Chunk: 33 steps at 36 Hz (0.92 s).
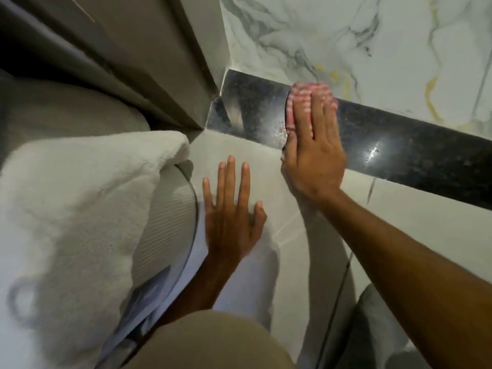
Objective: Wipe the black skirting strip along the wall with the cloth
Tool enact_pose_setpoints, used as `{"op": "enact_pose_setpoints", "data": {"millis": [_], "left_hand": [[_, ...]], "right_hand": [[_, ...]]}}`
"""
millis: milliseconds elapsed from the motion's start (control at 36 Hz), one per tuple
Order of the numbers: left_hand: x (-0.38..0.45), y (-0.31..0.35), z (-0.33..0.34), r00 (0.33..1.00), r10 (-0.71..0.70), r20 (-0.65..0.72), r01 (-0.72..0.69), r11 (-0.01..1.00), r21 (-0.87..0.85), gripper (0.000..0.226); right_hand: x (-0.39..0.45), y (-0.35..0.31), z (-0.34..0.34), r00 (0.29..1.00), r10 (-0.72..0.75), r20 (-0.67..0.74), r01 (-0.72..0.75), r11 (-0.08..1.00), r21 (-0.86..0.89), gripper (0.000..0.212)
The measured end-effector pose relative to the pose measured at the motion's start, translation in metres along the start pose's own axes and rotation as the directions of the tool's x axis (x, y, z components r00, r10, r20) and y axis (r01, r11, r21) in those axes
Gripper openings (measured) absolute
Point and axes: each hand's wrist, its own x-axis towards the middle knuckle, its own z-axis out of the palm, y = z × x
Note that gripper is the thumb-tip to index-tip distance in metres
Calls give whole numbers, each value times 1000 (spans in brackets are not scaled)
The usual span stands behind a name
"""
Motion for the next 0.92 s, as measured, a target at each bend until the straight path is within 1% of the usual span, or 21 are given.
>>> {"op": "enact_pose_setpoints", "data": {"millis": [28, 56, 83, 139, 194, 222, 278, 333, 389, 472, 528, 556, 583, 611, 639, 694, 750, 778, 806, 833, 917], "left_hand": [[-1, -1, 2, 1000, 2, -3, -2, 1000, 2, 70], [-1, -1, 3, 1000, 3, -5, -3, 1000, 2, 71], [-1, -1, 4, 1000, 0, -6, 0, 1000, 1, 72], [0, -1, 3, 1000, -15, -18, 15, 1000, -13, 73], [0, 1, 1, 999, -28, -44, 26, 999, -36, 71], [0, 2, 0, 998, -28, -54, 26, 999, -45, 70], [0, 3, -5, 998, -22, -52, 19, 998, -54, 67], [1, 3, -8, 999, -29, -30, 27, 998, -51, 67], [1, 3, -9, 999, -38, -12, 37, 999, -26, 69], [0, 3, -5, 999, -53, 5, 53, 999, -11, 69], [-1, 1, -1, 997, -75, -4, 75, 997, -15, 70], [-1, 0, 0, 996, -84, -12, 84, 996, -18, 71], [-1, 0, 2, 996, -91, -24, 91, 996, -19, 71], [0, -1, 3, 994, -98, -42, 97, 995, -18, 71], [0, 0, 4, 993, -103, -62, 102, 995, -19, 71], [-1, 0, 4, 989, -113, -93, 111, 993, -26, 70], [-1, 0, 4, 989, -121, -89, 118, 992, -31, 70], [-1, 0, 4, 989, -125, -73, 123, 992, -27, 72], [-2, 0, 4, 990, -128, -51, 128, 992, -18, 73], [-2, 0, 3, 991, -129, -28, 129, 992, -4, 76], [0, 1, 4, 992, -126, 19, 125, 992, 26, 79]], "right_hand": [[11, -12, 2, 998, 59, -10, -59, 998, 6, 66], [22, -24, 5, 997, 79, -7, -79, 997, 12, 66], [30, -36, 9, 998, 60, 8, -60, 998, 21, 66], [38, -56, 16, 993, -92, 71, 90, 995, 32, 66], [32, -61, 19, 940, -309, 146, 307, 951, 39, 65], [24, -57, 19, 909, -383, 167, 381, 924, 45, 63], [4, -38, 14, 881, -439, 177, 441, 897, 31, 62], [-13, -15, 6, 884, -430, 183, 439, 899, -7, 63], [-16, 0, 1, 911, -379, 165, 386, 923, -11, 63], [6, -7, 2, 979, -195, 59, 196, 981, -1, 64], [25, -25, 8, 998, -55, 7, 55, 998, -10, 66], [33, -36, 13, 1000, -21, 4, 21, 1000, -14, 66], [39, -46, 18, 999, -33, 20, 34, 999, -14, 67], [43, -55, 22, 994, -99, 50, 99, 995, -11, 67], [44, -60, 25, 975, -203, 89, 205, 979, -7, 67], [38, -57, 24, 893, -418, 167, 424, 906, 1, 65], [24, -38, 16, 824, -523, 218, 537, 844, -8, 64], [15, -26, 11, 808, -541, 234, 560, 828, -21, 64], [5, -13, 7, 808, -538, 239, 561, 827, -32, 64], [-3, -1, 2, 827, -511, 234, 533, 845, -38, 64], [-6, 10, -4, 945, -297, 136, 305, 951, -41, 65]]}}
